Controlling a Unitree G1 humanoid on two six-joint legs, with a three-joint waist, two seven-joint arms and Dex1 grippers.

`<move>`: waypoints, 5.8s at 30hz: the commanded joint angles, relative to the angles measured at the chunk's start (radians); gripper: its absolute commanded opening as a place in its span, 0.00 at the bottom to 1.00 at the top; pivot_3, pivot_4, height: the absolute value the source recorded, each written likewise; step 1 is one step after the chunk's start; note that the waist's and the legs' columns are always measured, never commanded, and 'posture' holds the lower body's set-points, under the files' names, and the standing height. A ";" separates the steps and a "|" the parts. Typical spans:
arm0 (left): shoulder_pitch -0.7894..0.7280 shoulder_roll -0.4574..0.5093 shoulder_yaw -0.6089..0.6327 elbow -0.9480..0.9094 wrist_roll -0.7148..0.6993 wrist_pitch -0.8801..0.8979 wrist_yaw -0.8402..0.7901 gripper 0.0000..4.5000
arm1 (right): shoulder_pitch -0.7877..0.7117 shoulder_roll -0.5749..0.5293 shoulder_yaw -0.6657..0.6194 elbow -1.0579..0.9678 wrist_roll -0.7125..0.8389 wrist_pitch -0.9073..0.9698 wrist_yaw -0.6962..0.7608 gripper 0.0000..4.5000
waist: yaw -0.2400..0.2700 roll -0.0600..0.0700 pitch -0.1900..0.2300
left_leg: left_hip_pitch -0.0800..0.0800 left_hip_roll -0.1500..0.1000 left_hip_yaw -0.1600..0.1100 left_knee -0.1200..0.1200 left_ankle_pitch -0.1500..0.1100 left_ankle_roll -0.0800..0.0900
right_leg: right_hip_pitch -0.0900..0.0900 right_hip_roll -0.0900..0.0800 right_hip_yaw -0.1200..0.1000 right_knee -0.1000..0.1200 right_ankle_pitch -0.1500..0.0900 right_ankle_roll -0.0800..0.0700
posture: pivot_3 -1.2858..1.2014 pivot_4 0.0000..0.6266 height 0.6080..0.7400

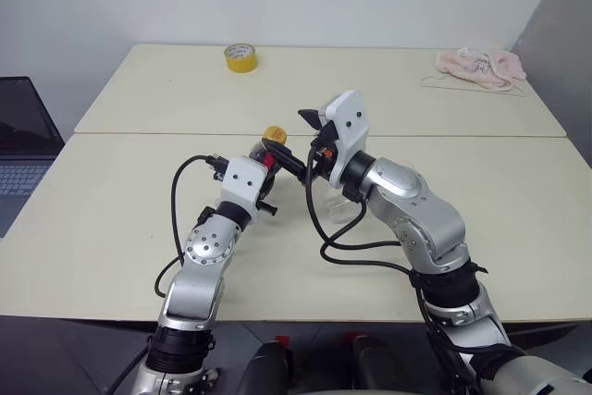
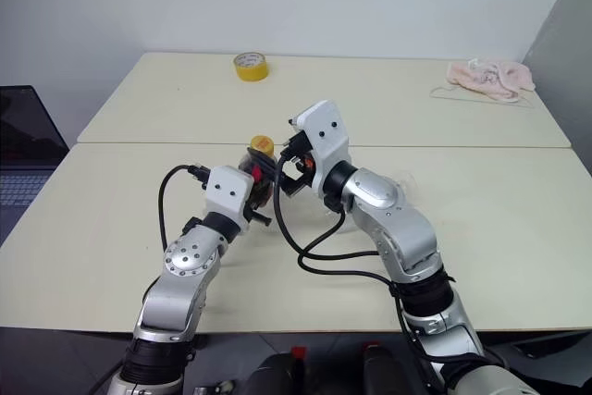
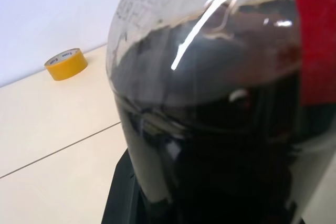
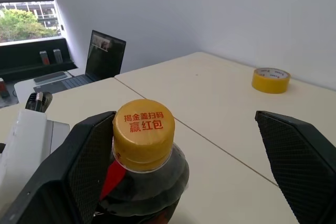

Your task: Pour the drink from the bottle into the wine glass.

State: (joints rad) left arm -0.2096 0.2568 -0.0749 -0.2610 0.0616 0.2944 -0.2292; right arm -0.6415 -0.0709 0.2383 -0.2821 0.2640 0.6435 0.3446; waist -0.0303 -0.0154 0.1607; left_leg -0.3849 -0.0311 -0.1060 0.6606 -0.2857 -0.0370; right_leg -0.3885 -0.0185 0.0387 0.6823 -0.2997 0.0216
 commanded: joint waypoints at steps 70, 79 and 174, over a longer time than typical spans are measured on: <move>-0.018 0.005 0.011 -0.043 -0.022 -0.036 -0.022 0.18 | -0.038 0.030 -0.053 -0.084 0.147 0.109 -0.006 0.28 | -0.001 0.000 0.000 | 0.000 0.000 0.000 0.000 -0.002 0.003 | 0.000 0.000 0.000 0.000 0.000 0.000 | 0.52 0.24 1.00; -0.033 0.128 0.091 -0.114 -0.403 0.215 -0.360 0.18 | -0.007 -0.018 -0.110 -0.185 0.327 0.030 0.216 0.28 | -0.002 0.000 0.000 | 0.000 0.000 0.000 0.000 -0.002 0.003 | 0.000 0.000 0.000 0.000 0.000 0.000 | 0.52 0.24 1.00; -0.085 0.062 0.321 0.378 -0.300 -0.127 -0.079 0.99 | 0.159 -0.253 0.025 -0.156 0.151 0.014 0.259 1.00 | 0.003 -0.003 0.001 | 0.000 -0.001 -0.001 0.001 0.000 0.000 | 0.001 -0.001 -0.001 -0.001 0.000 0.000 | 0.52 0.24 1.00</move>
State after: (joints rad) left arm -0.3027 0.3051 0.2341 0.1648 -0.2282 0.1862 -0.2980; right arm -0.4817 -0.3274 0.2669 -0.3907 0.4144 0.6643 0.6041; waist -0.0268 -0.0185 0.1612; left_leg -0.3851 -0.0318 -0.1071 0.6615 -0.2856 -0.0372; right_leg -0.3880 -0.0192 0.0376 0.6818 -0.2997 0.0219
